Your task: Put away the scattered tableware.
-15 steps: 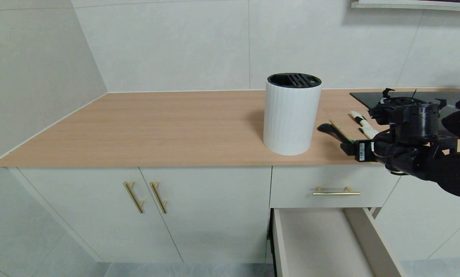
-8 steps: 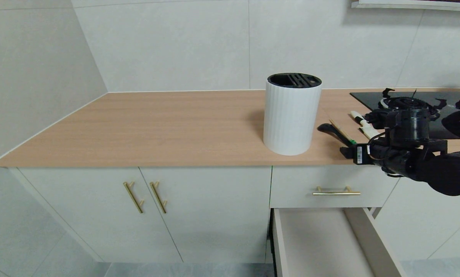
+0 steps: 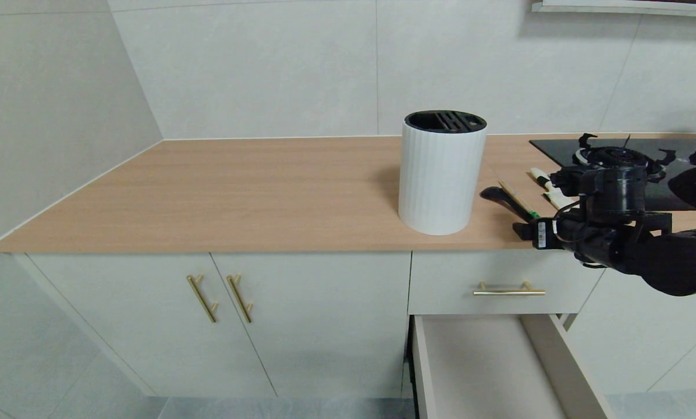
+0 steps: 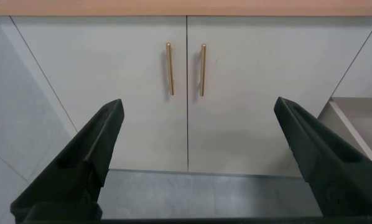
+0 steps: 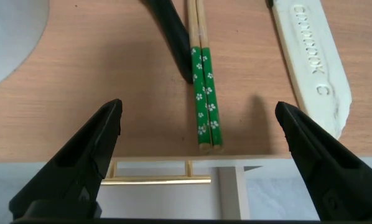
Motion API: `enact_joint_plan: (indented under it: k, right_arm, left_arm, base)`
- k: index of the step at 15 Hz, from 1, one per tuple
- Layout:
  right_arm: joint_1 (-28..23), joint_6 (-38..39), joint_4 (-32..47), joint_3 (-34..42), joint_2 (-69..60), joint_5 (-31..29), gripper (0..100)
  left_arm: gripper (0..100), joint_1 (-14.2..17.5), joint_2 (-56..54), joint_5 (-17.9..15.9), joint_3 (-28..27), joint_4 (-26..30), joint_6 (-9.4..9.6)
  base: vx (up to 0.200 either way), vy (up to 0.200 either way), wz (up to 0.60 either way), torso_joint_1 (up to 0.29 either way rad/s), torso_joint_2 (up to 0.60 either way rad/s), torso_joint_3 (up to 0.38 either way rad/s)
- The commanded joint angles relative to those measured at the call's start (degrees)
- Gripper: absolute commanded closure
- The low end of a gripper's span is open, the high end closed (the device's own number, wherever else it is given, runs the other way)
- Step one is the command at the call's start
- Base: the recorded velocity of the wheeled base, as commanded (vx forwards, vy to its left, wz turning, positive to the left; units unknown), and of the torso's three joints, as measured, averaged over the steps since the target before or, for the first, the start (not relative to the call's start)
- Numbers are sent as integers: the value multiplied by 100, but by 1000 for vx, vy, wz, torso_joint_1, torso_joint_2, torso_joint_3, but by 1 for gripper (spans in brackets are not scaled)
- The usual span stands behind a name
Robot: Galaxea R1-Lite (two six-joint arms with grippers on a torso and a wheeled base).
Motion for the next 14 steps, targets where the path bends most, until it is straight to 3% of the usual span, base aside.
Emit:
enact_joint_plan:
  k: [1, 5, 6, 14]
  right_arm:
    - [1, -7, -29, 5, 13, -1, 0]
    - [1, -7, -38, 5, 48, -1, 0]
    - [1, 1, -38, 5, 48, -1, 100]
    - [1, 1, -38, 23, -84, -1, 100]
  left_arm:
    - [0, 0, 0, 2, 0, 0, -1]
    - [0, 0, 0, 2, 0, 0, -1]
    - [0, 0, 0, 2, 0, 0, -1]
    - [0, 0, 0, 2, 0, 0, -1]
  base:
    - [0, 0, 0, 0, 0, 0]
    - [0, 0, 0, 0, 0, 0]
    - [0, 0, 0, 0, 0, 0]
    - [0, 0, 0, 0, 0, 0]
